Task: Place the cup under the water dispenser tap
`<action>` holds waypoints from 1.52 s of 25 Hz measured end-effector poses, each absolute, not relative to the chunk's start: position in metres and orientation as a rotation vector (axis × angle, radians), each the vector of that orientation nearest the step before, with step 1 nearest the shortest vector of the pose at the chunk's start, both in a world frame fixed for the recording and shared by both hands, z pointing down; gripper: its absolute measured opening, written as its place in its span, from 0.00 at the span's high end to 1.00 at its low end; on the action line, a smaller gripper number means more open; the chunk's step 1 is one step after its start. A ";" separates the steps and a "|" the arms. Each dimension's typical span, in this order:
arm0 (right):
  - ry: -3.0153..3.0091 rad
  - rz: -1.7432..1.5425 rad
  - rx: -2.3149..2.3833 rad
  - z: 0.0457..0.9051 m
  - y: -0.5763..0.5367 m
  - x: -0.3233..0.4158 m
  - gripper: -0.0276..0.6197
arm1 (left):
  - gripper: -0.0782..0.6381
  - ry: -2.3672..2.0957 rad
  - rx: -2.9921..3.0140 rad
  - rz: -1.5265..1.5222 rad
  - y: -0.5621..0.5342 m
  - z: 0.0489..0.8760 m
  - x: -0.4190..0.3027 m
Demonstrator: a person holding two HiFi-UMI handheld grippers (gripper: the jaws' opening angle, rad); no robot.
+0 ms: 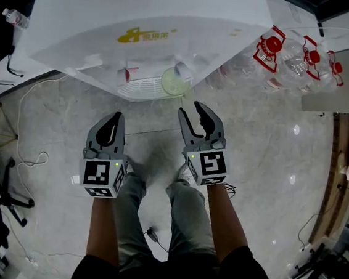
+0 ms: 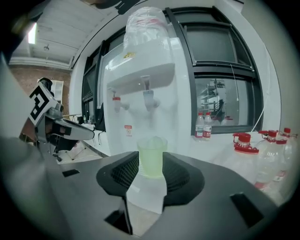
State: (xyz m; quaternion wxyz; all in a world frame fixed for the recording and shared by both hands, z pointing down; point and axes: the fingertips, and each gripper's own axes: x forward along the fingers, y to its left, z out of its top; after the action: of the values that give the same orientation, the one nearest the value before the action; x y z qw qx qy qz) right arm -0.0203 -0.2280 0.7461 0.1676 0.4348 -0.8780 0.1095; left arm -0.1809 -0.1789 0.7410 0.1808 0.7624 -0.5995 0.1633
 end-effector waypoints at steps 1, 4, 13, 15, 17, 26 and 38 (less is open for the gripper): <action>-2.494 0.303 1.237 0.740 -0.226 -0.019 0.70 | 0.88 -1.694 2.150 0.453 -0.177 0.735 -0.180; -2.489 0.302 1.244 0.722 -0.218 -0.016 0.79 | 0.88 -1.699 2.128 0.435 -0.169 0.720 -0.181; -2.504 0.313 1.306 0.658 -0.209 -0.006 0.94 | 0.88 -1.724 2.099 0.412 -0.160 0.663 -0.182; -2.509 0.314 1.308 0.642 -0.207 -0.006 0.94 | 0.88 -1.728 2.110 0.405 -0.160 0.646 -0.180; -2.510 0.322 1.313 0.626 -0.204 -0.006 0.94 | 0.88 -1.727 2.120 0.399 -0.159 0.629 -0.177; -2.516 0.304 1.319 0.550 -0.204 0.005 0.94 | 0.88 -1.758 2.119 0.386 -0.158 0.557 -0.175; -2.540 0.282 1.321 0.467 -0.215 0.011 0.94 | 0.88 -1.795 2.129 0.383 -0.166 0.474 -0.170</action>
State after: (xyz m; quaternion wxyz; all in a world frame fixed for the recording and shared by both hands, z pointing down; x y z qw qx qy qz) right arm 0.0114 -0.2154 0.4669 0.1322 0.4552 -0.8751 0.0972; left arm -0.1700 -0.1664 0.4735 0.1646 0.7472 -0.6297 0.1344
